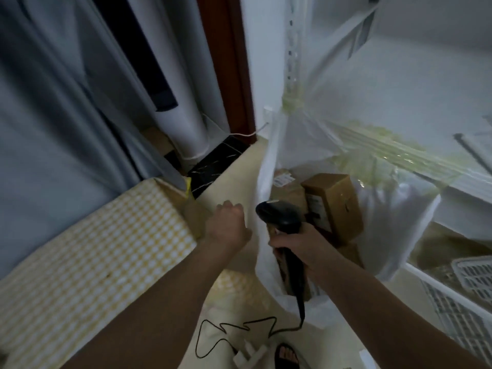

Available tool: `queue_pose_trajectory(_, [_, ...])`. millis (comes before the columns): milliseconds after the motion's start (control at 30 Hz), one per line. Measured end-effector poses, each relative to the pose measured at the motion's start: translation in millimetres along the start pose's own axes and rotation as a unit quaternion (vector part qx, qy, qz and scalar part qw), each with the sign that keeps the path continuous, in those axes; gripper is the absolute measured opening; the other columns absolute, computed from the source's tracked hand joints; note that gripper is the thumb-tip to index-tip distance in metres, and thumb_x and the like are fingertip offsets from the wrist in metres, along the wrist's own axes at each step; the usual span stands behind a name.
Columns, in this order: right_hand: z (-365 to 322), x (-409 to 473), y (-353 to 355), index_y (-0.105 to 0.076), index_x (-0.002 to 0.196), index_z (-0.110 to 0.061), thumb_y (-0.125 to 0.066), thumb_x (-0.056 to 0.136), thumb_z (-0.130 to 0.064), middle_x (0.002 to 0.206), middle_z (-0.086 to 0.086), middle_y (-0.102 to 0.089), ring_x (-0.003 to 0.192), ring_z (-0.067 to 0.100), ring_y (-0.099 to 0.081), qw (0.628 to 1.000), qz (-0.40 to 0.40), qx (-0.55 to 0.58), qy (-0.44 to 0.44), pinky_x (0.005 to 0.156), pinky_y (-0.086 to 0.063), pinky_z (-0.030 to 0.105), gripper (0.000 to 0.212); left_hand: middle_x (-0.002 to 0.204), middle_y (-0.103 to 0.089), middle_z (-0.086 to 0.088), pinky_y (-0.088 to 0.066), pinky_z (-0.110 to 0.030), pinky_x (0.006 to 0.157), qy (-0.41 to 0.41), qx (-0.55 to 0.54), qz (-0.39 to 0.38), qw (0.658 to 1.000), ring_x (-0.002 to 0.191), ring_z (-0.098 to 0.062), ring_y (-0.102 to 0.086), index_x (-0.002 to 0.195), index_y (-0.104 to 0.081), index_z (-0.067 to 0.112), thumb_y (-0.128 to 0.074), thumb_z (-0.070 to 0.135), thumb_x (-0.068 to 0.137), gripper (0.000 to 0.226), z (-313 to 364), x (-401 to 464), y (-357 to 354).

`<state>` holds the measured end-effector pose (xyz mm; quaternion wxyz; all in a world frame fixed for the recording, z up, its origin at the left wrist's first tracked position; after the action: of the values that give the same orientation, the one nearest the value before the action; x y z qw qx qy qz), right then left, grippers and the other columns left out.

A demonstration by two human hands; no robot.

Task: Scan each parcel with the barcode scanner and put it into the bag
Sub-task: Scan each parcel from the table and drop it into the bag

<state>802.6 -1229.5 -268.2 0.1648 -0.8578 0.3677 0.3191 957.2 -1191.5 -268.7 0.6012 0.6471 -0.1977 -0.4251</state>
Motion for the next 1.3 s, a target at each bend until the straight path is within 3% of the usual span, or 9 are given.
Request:
queue_pose_trajectory(133, [-6, -13, -73, -0.066, 0.082, -0.001, -0.066, 0.079, -0.003, 0.070, 0.013, -0.056, 0.068, 0.023, -0.056, 0.993, -0.078, -0.085, 0.018, 0.067, -0.043, 0.031, 0.003, 0.131, -0.050, -0.010, -0.045, -0.033, 0.092, 0.108, 0.043, -0.045, 0.992, 0.123, -0.026, -0.050, 0.131, -0.051, 0.014, -0.061, 0.041, 0.089, 0.051, -92, -47, 4])
queue_pose_trajectory(300, [4, -46, -183, -0.067, 0.088, -0.002, -0.070, 0.075, 0.000, 0.063, 0.006, -0.059, 0.054, 0.015, -0.057, 0.979, -0.150, -0.132, 0.052, 0.059, -0.045, 0.027, 0.013, 0.137, -0.045, -0.007, -0.044, -0.033, 0.093, 0.228, -0.006, -0.053, 0.972, 0.124, -0.024, -0.047, 0.138, -0.044, 0.017, -0.055, 0.043, 0.092, 0.054, -211, -146, -1])
queue_pose_trajectory(633, [96, -190, -404, -0.066, 0.094, 0.002, -0.067, 0.081, 0.001, 0.069, 0.010, -0.059, 0.061, 0.016, -0.056, 0.904, -0.309, -0.274, 0.110, 0.056, -0.043, 0.022, 0.013, 0.135, -0.047, -0.005, -0.043, -0.033, 0.095, 0.448, -0.098, -0.003, 0.889, 0.124, -0.024, -0.048, 0.136, -0.047, 0.018, -0.055, 0.043, 0.091, 0.053, -399, -444, -49])
queue_pose_trajectory(767, [152, -243, -471, -0.064, 0.097, 0.009, -0.070, 0.078, 0.002, 0.074, 0.016, -0.060, 0.071, 0.024, -0.058, 0.887, -0.334, -0.294, 0.121, 0.068, -0.043, 0.030, 0.021, 0.135, -0.051, -0.004, -0.044, -0.032, 0.096, 0.502, -0.122, 0.011, 0.856, 0.124, -0.023, -0.050, 0.135, -0.049, 0.018, -0.056, 0.043, 0.091, 0.051, -443, -564, -78])
queue_pose_trajectory(967, [235, -309, -546, -0.067, 0.096, 0.002, -0.072, 0.077, -0.001, 0.078, 0.012, -0.062, 0.073, 0.022, -0.060, 0.865, -0.377, -0.315, 0.102, 0.075, -0.043, 0.033, 0.020, 0.136, -0.047, -0.007, -0.044, -0.034, 0.094, 0.554, -0.164, 0.028, 0.816, 0.123, -0.025, -0.049, 0.136, -0.048, 0.017, -0.055, 0.045, 0.091, 0.054, -476, -701, -116])
queue_pose_trajectory(1167, [277, -345, -590, -0.067, 0.086, 0.000, -0.070, 0.075, 0.004, 0.077, 0.013, -0.060, 0.069, 0.021, -0.057, 0.856, -0.389, -0.329, 0.085, 0.073, -0.043, 0.032, 0.012, 0.136, -0.046, -0.006, -0.044, -0.034, 0.096, 0.575, -0.187, 0.046, 0.795, 0.124, -0.024, -0.048, 0.134, -0.050, 0.017, -0.056, 0.046, 0.091, 0.052, -497, -759, -135])
queue_pose_trajectory(1300, [290, -344, -614, -0.066, 0.095, 0.000, -0.071, 0.077, 0.002, 0.084, 0.012, -0.063, 0.071, 0.020, -0.061, 0.854, -0.394, -0.330, 0.078, 0.071, -0.046, 0.030, 0.019, 0.136, -0.046, -0.004, -0.044, -0.035, 0.096, 0.575, -0.210, 0.046, 0.789, 0.124, -0.023, -0.049, 0.134, -0.050, 0.021, -0.057, 0.047, 0.090, 0.051, -509, -763, -153])
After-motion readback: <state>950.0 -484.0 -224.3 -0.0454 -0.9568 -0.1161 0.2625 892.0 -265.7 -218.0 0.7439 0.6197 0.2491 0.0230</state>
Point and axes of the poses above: each hand's wrist, its own x-axis towards the middle knuckle, its own y-axis out of the back of the hand, z = x × y, the point moved 6 cm from there along x, towards the middle knuckle
